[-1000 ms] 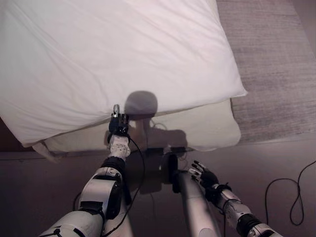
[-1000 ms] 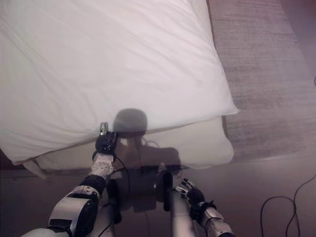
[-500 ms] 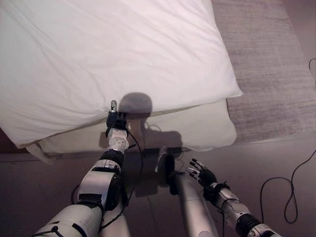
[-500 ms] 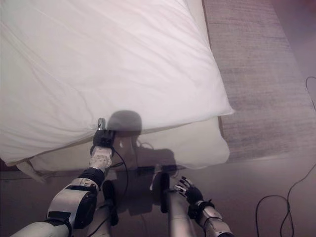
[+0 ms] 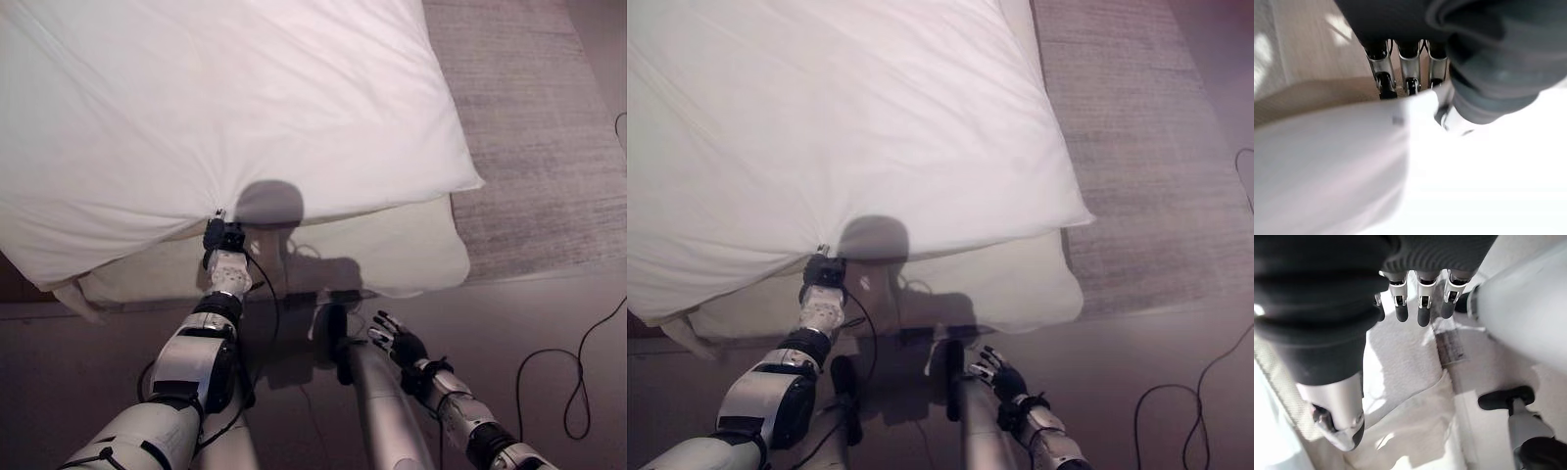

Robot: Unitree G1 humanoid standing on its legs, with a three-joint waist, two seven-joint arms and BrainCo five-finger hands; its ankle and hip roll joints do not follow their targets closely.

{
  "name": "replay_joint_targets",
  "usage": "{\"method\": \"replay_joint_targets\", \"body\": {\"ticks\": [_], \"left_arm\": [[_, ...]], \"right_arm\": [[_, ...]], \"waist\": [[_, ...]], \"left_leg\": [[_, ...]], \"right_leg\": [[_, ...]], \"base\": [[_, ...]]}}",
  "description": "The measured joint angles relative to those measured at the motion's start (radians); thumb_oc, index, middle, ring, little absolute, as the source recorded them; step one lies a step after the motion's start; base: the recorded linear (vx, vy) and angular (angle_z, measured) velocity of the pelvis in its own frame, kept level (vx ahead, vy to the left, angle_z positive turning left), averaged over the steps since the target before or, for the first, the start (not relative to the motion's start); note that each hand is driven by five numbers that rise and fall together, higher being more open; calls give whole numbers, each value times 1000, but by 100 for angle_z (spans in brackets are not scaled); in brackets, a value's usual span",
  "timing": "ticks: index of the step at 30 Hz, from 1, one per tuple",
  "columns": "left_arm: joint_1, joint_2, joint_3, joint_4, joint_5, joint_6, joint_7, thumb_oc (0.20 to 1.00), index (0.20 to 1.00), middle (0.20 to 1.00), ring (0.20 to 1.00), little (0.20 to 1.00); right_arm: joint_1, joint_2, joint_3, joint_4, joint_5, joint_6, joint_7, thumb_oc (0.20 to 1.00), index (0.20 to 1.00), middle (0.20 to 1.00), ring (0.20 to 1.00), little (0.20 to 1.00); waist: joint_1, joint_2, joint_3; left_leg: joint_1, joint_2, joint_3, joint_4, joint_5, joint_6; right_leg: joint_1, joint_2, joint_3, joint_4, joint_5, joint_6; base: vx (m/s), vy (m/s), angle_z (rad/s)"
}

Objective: Make the bed

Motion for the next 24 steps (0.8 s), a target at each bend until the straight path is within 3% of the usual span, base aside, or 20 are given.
{"method": "replay_joint_targets", "body": {"ticks": [9, 14, 20, 24], "left_arm": [[-13, -47, -31, -85, -21, -54, -23, 200, 200, 200, 200, 200], [52, -116, -110, -331, -50, -89, -55, 200, 200, 200, 200, 200], [121, -175, -165, -470, -56, -108, -69, 200, 200, 200, 200, 200], [167, -214, -215, -658, -57, -157, -37, 200, 200, 200, 200, 200]], "right_arm": [[-107, 37, 39, -22, 153, 0, 40, 1000, 1000, 1000, 1000, 1000], [-199, 93, 42, -2, 321, 8, 48, 1000, 1000, 1000, 1000, 1000], [-281, 159, 57, 1, 477, 36, 70, 1000, 1000, 1000, 1000, 1000], [-361, 173, 70, -9, 597, 69, 67, 1000, 1000, 1000, 1000, 1000]], "waist": [[30, 12, 9], [72, 36, 30], [112, 46, 42], [128, 54, 88]], "left_leg": [[0, -4, 2, -10, 4, 4], [1, -20, -3, -20, 9, 9], [3, -32, -13, -19, 13, 16], [21, -44, -34, -22, 24, 21]], "right_leg": [[-4, -3, 2, -4, 3, 1], [-2, -17, -1, -3, 2, 4], [4, -28, -5, 7, -2, 10], [31, -39, -23, 13, -5, 12]], "base": [[0, 0, 0], [6, 4, 6], [5, -7, 8], [0, -22, 14]]}}
